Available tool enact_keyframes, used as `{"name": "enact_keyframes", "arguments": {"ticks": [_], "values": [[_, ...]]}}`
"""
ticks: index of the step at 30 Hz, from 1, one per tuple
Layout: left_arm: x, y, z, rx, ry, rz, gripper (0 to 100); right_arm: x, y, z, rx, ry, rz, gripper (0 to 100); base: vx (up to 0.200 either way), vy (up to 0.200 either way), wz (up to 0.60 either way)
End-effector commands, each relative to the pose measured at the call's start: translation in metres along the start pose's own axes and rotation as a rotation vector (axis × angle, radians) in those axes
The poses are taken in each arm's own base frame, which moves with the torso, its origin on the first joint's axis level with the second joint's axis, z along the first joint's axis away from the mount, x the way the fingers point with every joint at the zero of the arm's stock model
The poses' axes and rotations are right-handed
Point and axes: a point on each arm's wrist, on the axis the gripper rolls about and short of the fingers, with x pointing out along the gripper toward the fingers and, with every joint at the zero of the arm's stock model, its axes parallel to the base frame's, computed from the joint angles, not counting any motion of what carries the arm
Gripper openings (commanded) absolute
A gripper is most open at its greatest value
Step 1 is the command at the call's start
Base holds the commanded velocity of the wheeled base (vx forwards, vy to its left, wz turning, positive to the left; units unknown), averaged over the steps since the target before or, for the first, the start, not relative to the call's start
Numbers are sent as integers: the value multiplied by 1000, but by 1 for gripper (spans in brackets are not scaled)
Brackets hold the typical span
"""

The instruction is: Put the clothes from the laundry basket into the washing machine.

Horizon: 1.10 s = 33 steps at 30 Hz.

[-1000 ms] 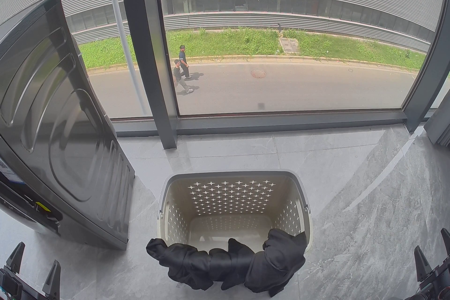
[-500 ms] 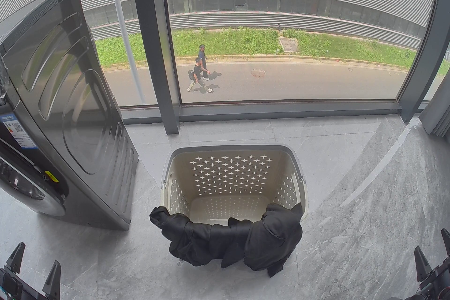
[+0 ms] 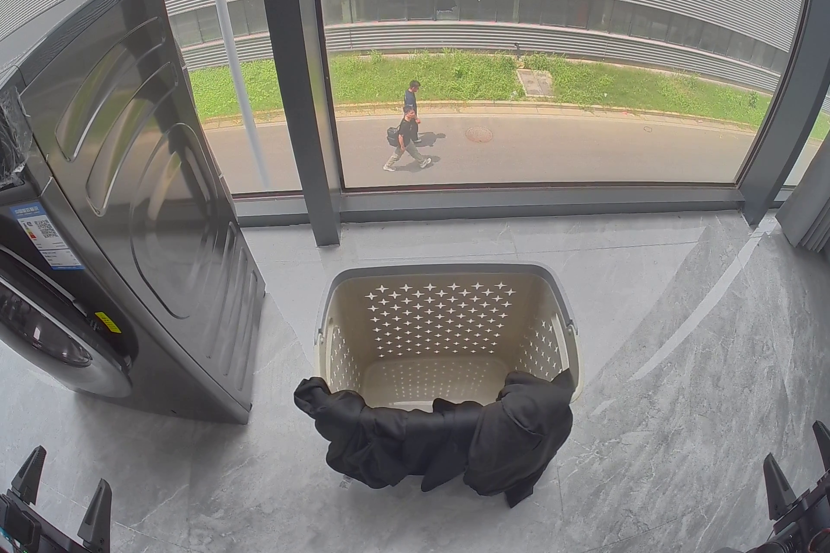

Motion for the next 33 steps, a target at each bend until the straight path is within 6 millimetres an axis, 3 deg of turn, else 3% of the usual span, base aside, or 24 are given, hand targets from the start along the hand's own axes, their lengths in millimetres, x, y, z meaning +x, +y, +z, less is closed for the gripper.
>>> {"name": "enact_keyframes", "arguments": {"ticks": [1,33], "values": [[0,0,-5,0,0,1,100,1,0,-3,0,12,1,100,0,200,0],[0,0,-5,0,0,1,100,1,0,-2,0,10,1,100,0,200,0]]}}
